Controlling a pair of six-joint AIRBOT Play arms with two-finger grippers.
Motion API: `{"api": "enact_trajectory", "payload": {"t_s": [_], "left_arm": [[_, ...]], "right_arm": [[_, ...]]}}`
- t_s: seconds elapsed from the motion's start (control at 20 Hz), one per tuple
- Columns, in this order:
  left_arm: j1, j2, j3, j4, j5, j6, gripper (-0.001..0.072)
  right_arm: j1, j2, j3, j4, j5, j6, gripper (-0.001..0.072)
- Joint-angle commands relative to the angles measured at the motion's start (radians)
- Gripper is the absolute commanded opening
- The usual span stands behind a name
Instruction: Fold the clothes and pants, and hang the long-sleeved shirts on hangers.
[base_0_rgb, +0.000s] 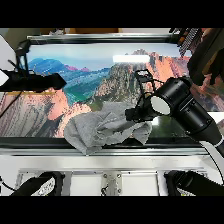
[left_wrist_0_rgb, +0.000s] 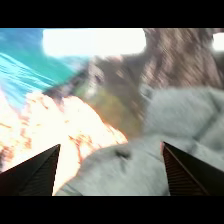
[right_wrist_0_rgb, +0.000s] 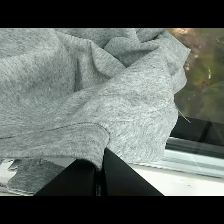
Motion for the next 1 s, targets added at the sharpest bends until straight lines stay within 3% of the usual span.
{"api": "enact_trajectory", "payload": {"t_s": [0.0,0.15,0.25,0.6,0.75,0.95], "left_arm": [[0.184,-0.058,0.001,0.002,0.118,0.01,0.069],[0.301,-0.15,0.001,0.006,0.163,0.01,0.0689],[0.333,-0.209,0.001,0.106,0.195,0.01,0.069],[0.283,-0.423,0.002,0.607,0.261,0.003,0.069],[0.265,-0.506,0.003,0.728,0.306,-0.062,0.069],[0.277,-0.529,0.003,0.761,0.462,-0.108,0.069]], "right_arm": [[0.001,-0.001,0.0,0.0,0.0,0.0,0.0025],[0.001,-0.001,0.0,0.0,0.0,0.0,0.0025],[0.001,-0.001,0.0,0.0,0.0,0.0,0.0025],[0.001,-0.005,0.0,0.0,0.0,0.0,0.0025],[0.001,-0.008,0.0,0.0,0.0,0.0,0.0025],[0.001,-0.008,0.0,0.0,0.0,0.0,0.0025]]}}
